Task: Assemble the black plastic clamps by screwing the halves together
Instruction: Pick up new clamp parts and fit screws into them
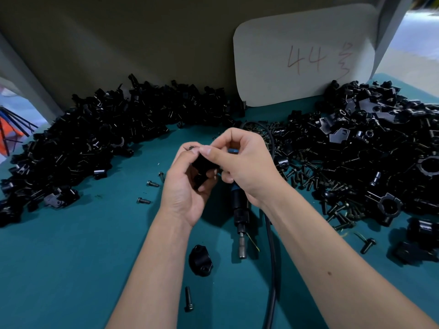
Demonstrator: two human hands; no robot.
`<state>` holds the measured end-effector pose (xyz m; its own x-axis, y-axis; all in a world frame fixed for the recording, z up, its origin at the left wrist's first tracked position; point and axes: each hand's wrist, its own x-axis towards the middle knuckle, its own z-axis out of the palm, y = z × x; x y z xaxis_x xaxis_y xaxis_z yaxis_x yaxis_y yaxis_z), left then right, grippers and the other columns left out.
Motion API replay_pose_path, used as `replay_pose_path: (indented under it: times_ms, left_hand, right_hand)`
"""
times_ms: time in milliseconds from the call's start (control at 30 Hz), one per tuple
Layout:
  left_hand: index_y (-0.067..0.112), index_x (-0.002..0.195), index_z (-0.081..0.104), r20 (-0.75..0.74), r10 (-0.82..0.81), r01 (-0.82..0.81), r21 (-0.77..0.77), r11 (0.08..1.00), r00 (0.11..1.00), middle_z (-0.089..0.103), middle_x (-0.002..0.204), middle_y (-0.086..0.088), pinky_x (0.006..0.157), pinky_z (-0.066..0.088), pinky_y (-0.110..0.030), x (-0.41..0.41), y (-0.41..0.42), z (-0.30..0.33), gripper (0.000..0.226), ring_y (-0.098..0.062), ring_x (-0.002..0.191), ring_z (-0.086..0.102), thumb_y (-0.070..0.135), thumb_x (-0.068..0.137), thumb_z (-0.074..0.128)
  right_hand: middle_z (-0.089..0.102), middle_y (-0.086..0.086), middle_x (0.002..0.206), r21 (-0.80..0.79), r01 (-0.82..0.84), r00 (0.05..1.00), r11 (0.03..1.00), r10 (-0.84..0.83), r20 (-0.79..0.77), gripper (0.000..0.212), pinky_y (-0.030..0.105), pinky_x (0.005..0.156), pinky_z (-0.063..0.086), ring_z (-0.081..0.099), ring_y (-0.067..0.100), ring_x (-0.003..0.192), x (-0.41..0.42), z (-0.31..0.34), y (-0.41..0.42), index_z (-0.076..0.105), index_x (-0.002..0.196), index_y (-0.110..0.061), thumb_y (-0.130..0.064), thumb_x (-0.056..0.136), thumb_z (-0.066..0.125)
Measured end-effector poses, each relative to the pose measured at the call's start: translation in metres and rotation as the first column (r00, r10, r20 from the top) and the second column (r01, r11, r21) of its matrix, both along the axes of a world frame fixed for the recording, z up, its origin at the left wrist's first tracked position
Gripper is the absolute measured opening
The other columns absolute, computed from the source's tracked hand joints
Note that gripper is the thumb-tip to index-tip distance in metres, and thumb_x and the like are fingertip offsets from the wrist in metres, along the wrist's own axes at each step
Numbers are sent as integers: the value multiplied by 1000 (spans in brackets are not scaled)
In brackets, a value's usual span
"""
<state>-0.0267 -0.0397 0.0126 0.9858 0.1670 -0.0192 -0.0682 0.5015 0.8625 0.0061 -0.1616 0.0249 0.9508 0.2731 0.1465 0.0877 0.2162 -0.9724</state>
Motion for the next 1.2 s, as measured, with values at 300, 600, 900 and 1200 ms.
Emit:
replay_pose_path:
  times_ms: [300,600,900,1200]
  left_hand:
    - [19,88,62,23,-22,23,-49,999,999,67,85,1,47,38,-18,-1,-3,-1,14,-11,61,54,19,97,51]
    - [13,95,57,80,-70,76,-69,995,994,65,87,-1,48,33,-18,0,2,-2,11,-13,66,55,22,90,60]
    - [12,98,58,88,-96,103,-73,992,991,68,93,-5,49,36,-17,0,1,-5,11,-14,69,55,22,94,60]
    - [12,100,60,83,-114,124,-137,983,990,66,95,-4,50,37,-16,0,2,-4,14,-14,69,53,23,92,63]
  right_hand:
    - [66,0,63,87,10,1000,996,-12,23,11,18,39,40,55,11,47,-2,1,4,73,79,-5,-5,88,81]
    - [65,-4,63,65,70,997,995,-71,8,23,18,43,36,52,4,50,3,-1,-2,69,69,-16,-7,84,84]
    - [70,2,68,83,58,998,995,-59,9,21,19,44,43,60,13,54,1,2,-4,75,68,-17,-6,85,83]
    - [73,-3,72,9,58,997,998,-58,53,8,15,52,44,61,4,63,7,2,-10,78,81,-10,-10,88,81]
